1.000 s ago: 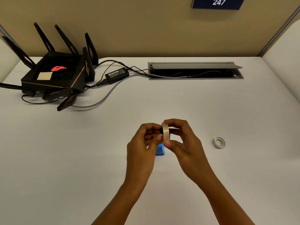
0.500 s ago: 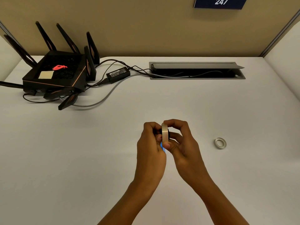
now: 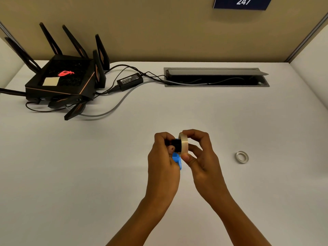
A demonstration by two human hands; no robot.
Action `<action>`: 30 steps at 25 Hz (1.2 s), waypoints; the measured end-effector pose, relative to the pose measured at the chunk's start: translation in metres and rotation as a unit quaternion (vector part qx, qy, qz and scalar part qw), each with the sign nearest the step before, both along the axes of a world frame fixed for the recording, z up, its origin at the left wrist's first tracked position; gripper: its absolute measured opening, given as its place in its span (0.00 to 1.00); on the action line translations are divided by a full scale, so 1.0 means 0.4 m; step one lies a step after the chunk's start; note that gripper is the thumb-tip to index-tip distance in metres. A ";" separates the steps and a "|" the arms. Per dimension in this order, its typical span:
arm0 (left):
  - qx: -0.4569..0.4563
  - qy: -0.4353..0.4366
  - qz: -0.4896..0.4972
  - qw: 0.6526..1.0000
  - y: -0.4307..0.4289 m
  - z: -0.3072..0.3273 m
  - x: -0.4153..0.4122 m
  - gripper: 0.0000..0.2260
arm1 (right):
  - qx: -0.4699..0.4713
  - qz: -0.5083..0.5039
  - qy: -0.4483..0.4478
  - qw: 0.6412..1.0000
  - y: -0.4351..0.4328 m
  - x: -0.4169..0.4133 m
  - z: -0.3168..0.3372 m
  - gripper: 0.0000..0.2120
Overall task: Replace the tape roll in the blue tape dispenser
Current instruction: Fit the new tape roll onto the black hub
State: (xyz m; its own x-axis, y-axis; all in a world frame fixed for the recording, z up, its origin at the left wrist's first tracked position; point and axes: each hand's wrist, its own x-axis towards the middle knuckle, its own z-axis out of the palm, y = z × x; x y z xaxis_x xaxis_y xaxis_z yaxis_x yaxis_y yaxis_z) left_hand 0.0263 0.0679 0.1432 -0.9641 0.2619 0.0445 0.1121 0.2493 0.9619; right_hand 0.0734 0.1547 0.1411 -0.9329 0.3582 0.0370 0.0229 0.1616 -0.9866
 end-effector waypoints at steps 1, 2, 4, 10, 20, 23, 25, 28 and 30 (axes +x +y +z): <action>0.001 0.003 -0.003 1.000 0.000 0.001 0.001 0.09 | 0.002 -0.004 0.003 1.000 0.004 0.000 0.000 0.18; 0.001 0.003 -0.004 1.000 0.001 0.002 0.001 0.08 | 0.004 -0.006 0.005 1.000 0.007 0.000 0.000 0.18; 0.001 0.003 0.004 1.000 0.001 0.004 0.001 0.07 | 0.005 -0.003 0.011 1.000 0.011 0.000 0.000 0.18; 0.027 -0.026 0.013 0.999 -0.012 0.002 -0.009 0.11 | -0.011 0.006 0.015 1.000 0.014 0.002 0.002 0.20; 0.037 -0.032 0.024 0.999 -0.023 -0.003 -0.015 0.09 | -0.032 0.007 0.022 0.999 0.017 -0.002 0.005 0.20; 0.038 -0.038 0.024 0.998 -0.024 -0.010 -0.020 0.06 | -0.036 0.007 0.026 0.999 0.019 -0.001 0.005 0.20; 0.033 -0.044 0.022 0.998 -0.026 -0.011 -0.024 0.06 | -0.034 0.010 0.025 0.999 0.020 0.000 0.003 0.20; 0.035 -0.044 0.015 0.998 -0.032 -0.008 -0.028 0.08 | -0.028 0.010 0.026 0.999 0.022 -0.001 0.002 0.21; 0.038 -0.041 0.010 0.998 -0.035 -0.005 -0.031 0.09 | -0.021 0.009 0.028 0.999 0.021 -0.003 0.003 0.20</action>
State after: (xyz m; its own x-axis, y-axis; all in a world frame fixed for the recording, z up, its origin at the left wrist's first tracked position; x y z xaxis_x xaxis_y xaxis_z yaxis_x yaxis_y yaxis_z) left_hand 0.0141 0.0538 0.1413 -0.9703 0.2414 -0.0153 0.0282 0.1758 0.9840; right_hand 0.0720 0.1633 0.1421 -0.9363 0.3431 0.0754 -0.0357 0.1204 -0.9921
